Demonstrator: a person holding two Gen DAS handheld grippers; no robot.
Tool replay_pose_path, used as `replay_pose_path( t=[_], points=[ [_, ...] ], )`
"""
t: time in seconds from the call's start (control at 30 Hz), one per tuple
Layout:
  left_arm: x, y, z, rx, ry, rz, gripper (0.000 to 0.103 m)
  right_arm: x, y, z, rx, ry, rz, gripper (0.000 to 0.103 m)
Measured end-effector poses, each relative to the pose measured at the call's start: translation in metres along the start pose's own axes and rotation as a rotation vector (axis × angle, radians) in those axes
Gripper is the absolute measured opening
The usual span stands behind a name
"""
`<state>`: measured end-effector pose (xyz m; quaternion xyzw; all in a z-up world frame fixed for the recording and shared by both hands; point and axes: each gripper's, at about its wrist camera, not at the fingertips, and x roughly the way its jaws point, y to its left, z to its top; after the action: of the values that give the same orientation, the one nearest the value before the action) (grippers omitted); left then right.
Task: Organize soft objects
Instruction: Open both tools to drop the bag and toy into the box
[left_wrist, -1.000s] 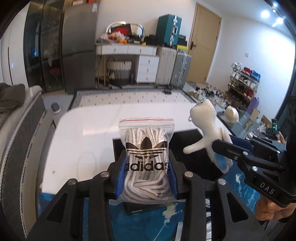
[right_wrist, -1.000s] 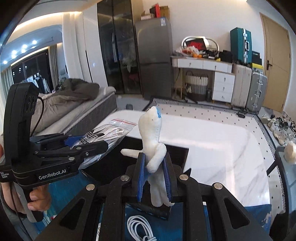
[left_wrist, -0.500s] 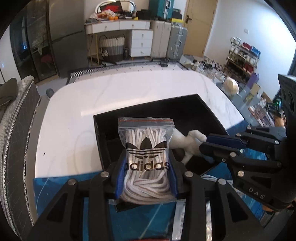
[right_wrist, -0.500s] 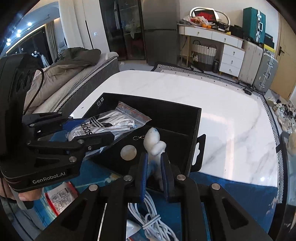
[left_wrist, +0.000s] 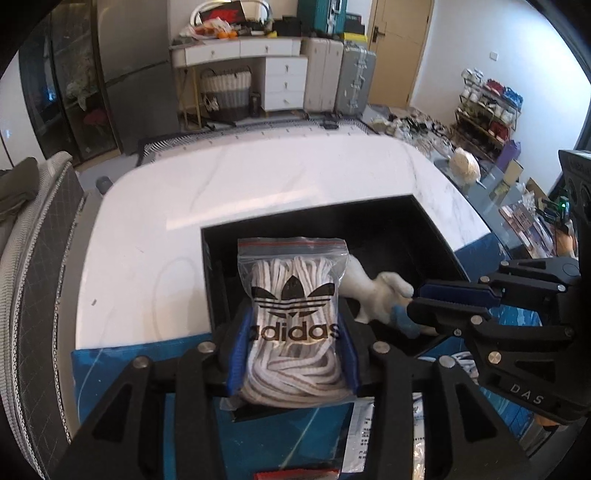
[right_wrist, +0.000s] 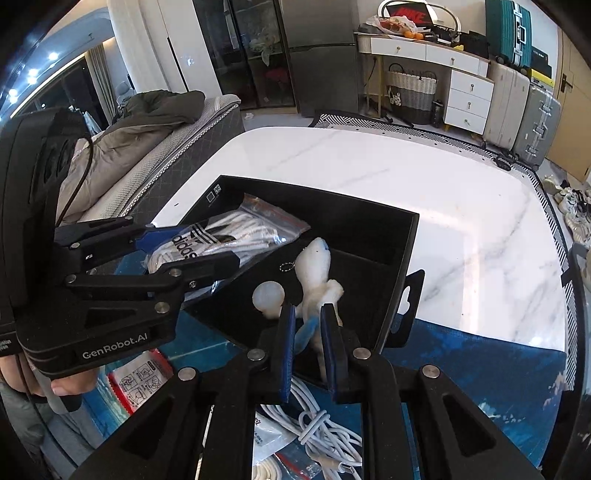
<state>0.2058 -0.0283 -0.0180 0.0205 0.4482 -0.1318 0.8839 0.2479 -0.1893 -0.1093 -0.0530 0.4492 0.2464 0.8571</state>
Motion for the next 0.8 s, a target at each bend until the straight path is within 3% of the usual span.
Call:
replay_pose_path(
  t=[0.13,0.3,0.4,0.57,0.8],
  points=[
    [-0.011,-0.003,-0.001,0.011,-0.009,-0.002,0.060,-0.014,0.002,-0.003,-0.015,-0.032,-0.013,0.015],
    [-0.038,0.000,-0.005,0.026,-0.011,-0.025,0.064,-0.049,0.007,-0.011,-0.061,-0.076,-0.013,0.018],
    [-0.055,-0.001,-0.017,0.052,0.009,-0.041,0.082,-0.070,0.011,-0.020,-0.093,-0.097,-0.013,0.019],
    [-0.078,-0.005,-0.043,0.094,0.023,-0.050,0.084,-0.090,0.013,-0.043,-0.137,-0.091,-0.008,0.019],
    [-0.063,-0.013,-0.078,0.154,0.119,-0.030,0.085,-0.067,0.018,-0.064,-0.169,0.005,-0.025,0.019]
  ],
)
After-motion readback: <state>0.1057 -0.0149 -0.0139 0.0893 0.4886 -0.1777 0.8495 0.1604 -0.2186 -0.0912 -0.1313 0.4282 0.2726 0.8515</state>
